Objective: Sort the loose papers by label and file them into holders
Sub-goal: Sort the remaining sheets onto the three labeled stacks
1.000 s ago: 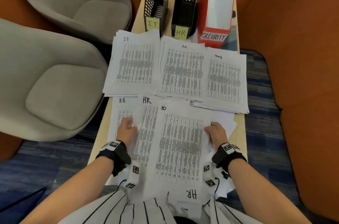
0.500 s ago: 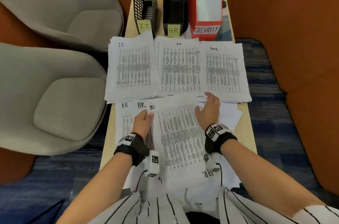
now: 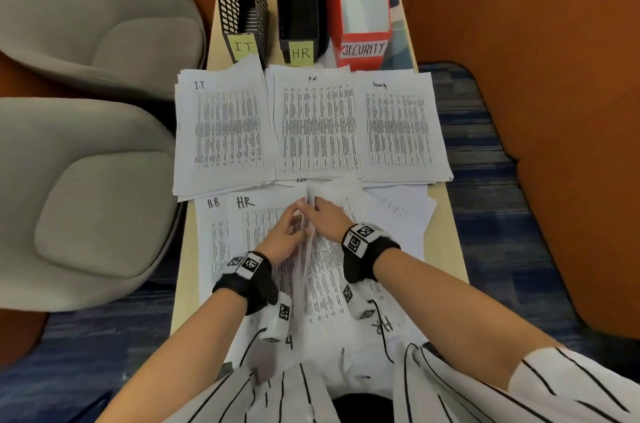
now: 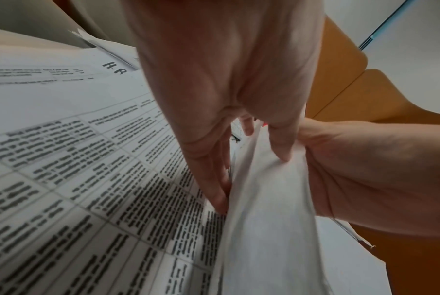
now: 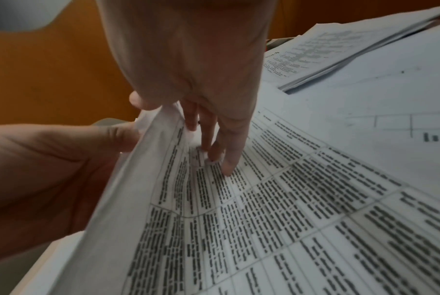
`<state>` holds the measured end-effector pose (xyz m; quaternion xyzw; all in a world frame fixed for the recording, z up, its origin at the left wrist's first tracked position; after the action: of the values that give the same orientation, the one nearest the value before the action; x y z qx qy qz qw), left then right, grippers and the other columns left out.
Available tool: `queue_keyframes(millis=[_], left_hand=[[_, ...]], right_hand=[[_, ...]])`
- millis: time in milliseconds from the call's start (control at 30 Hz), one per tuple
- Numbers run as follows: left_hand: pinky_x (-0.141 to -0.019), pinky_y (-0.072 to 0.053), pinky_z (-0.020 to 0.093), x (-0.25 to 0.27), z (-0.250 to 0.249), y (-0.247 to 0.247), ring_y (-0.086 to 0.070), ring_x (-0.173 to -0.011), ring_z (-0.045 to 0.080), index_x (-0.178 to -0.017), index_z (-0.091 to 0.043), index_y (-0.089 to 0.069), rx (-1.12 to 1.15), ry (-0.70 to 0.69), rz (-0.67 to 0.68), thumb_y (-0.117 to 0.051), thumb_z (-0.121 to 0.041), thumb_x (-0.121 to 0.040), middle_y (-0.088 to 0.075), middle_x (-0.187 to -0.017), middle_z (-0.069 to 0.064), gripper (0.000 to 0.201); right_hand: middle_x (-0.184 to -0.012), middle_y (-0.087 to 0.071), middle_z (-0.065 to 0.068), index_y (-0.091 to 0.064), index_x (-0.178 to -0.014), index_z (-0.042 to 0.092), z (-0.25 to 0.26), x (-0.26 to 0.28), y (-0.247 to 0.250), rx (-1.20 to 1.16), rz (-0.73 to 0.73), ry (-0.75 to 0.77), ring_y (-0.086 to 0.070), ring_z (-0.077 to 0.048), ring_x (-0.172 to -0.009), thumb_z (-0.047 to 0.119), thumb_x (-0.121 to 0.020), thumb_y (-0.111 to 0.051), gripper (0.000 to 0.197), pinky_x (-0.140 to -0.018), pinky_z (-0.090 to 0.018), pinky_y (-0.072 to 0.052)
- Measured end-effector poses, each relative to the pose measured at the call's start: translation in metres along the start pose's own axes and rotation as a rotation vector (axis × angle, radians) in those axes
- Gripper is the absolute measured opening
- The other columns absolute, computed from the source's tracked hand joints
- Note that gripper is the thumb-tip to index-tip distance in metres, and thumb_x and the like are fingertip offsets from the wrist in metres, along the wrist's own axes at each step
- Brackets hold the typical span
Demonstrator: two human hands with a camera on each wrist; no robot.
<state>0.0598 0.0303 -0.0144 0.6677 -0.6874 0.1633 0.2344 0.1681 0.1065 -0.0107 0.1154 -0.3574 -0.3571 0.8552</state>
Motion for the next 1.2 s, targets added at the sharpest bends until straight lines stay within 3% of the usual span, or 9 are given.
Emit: queue_keyframes(millis=[133, 267, 367, 433, 533, 700, 967, 1100, 1200], left_hand=[[-0.096, -0.045, 0.03, -0.01, 0.01, 0.006, -0.056, -0.113, 0.015, -0.129, -0.018, -0.047, -0.02, 0.011, -0.139, -0.05, -0.006, -0.094, -0.058, -0.12, -0.004, 0.037], [-0.093, -0.051, 0.045, -0.017, 0.033, 0.034, -0.064, -0.103, 0.03, -0.114, -0.009, -0.059, 0.061, 0.174, -0.285, -0.049, -0.008, -0.091, -0.067, -0.11, 0.008, 0.025], [-0.09, -0.05, 0.045, -0.015, 0.038, 0.054, -0.061, -0.095, 0.031, -0.109, -0.006, -0.055, 0.026, 0.228, -0.279, -0.048, -0.006, -0.094, -0.065, -0.103, 0.013, 0.017], [-0.09, -0.051, 0.051, -0.01, 0.034, 0.064, -0.061, -0.095, 0.032, -0.107, -0.005, -0.054, 0.007, 0.251, -0.325, -0.049, -0.004, -0.093, -0.063, -0.104, 0.018, 0.015], [-0.076, -0.055, 0.039, -0.007, 0.025, 0.073, -0.065, -0.089, 0.031, -0.104, -0.008, -0.06, 0.12, 0.222, -0.369, -0.052, 0.002, -0.09, -0.068, -0.095, 0.011, 0.019], [-0.08, -0.053, 0.031, 0.015, -0.003, 0.081, -0.065, -0.091, 0.021, -0.099, -0.011, -0.069, 0.139, 0.21, -0.238, -0.083, -0.028, -0.06, -0.069, -0.108, 0.019, 0.045], [-0.083, -0.049, 0.036, 0.018, 0.018, 0.107, -0.06, -0.088, 0.022, -0.119, -0.011, -0.059, -0.036, 0.193, -0.346, -0.039, 0.002, -0.093, -0.066, -0.109, 0.01, 0.036], [-0.086, -0.043, 0.029, 0.02, 0.0, 0.113, -0.053, -0.099, 0.017, -0.121, -0.014, -0.056, -0.098, -0.049, -0.519, -0.037, 0.002, -0.093, -0.06, -0.113, 0.006, 0.037], [-0.079, -0.042, 0.032, 0.02, -0.03, 0.131, -0.053, -0.089, 0.02, -0.1, -0.009, -0.061, -0.092, -0.131, -0.675, -0.038, -0.002, -0.091, -0.06, -0.096, 0.01, 0.026]], right_hand=[[-0.091, -0.064, -0.004, -0.065, -0.102, 0.015, -0.012, 0.001, 0.006, -0.001, -0.013, -0.071, -0.062, -0.022, -0.088, 0.042, -0.101, -0.041, 0.036, -0.076, -0.029, -0.044], [-0.128, -0.056, -0.016, -0.046, -0.134, -0.004, 0.017, 0.018, 0.049, -0.208, -0.354, -0.193, -0.056, -0.029, -0.115, 0.025, -0.103, -0.041, 0.043, -0.094, -0.028, -0.042], [-0.072, -0.053, 0.003, -0.057, -0.098, 0.005, 0.06, 0.036, 0.096, -0.192, -0.726, 0.105, -0.049, -0.008, -0.06, 0.021, -0.103, -0.041, 0.023, -0.057, -0.021, -0.038], [-0.07, -0.055, 0.0, -0.06, -0.098, 0.005, 0.084, 0.047, 0.114, -0.142, -0.851, 0.375, -0.052, -0.014, -0.06, 0.021, -0.101, -0.044, 0.023, -0.054, -0.018, -0.038], [-0.099, -0.068, -0.012, -0.064, -0.114, 0.001, 0.101, 0.051, 0.112, 0.068, -0.765, 0.733, -0.065, -0.025, -0.091, 0.014, -0.095, -0.053, 0.025, -0.079, -0.031, -0.055], [-0.118, -0.068, -0.002, -0.07, -0.11, 0.019, 0.069, 0.057, 0.041, 0.615, -0.214, 1.157, -0.059, -0.023, -0.114, 0.005, -0.084, -0.048, 0.037, -0.106, -0.042, -0.036], [-0.135, -0.058, -0.004, -0.07, -0.112, 0.022, -0.055, 0.068, -0.015, 0.985, 0.617, 0.769, -0.042, -0.028, -0.135, 0.039, -0.083, -0.055, 0.037, -0.113, -0.049, -0.028], [-0.109, -0.069, 0.004, -0.06, -0.117, 0.031, -0.035, 0.068, 0.002, 0.592, 0.458, 0.487, -0.063, -0.015, -0.1, 0.076, -0.083, -0.033, 0.062, -0.095, -0.041, -0.05], [-0.122, -0.054, 0.003, -0.052, -0.122, 0.021, -0.006, 0.044, 0.034, 0.302, -0.092, 0.397, -0.055, -0.009, -0.104, 0.059, -0.088, -0.051, 0.051, -0.095, -0.04, -0.052]])
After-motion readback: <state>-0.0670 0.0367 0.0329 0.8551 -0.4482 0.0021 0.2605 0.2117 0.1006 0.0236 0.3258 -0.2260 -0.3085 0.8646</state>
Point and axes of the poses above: each hand's wrist, its own x-axis away from the middle knuckle, its own y-axis out of the back of the hand, z = x × y, the point moved 1 cm from there along -x, towards the middle knuckle
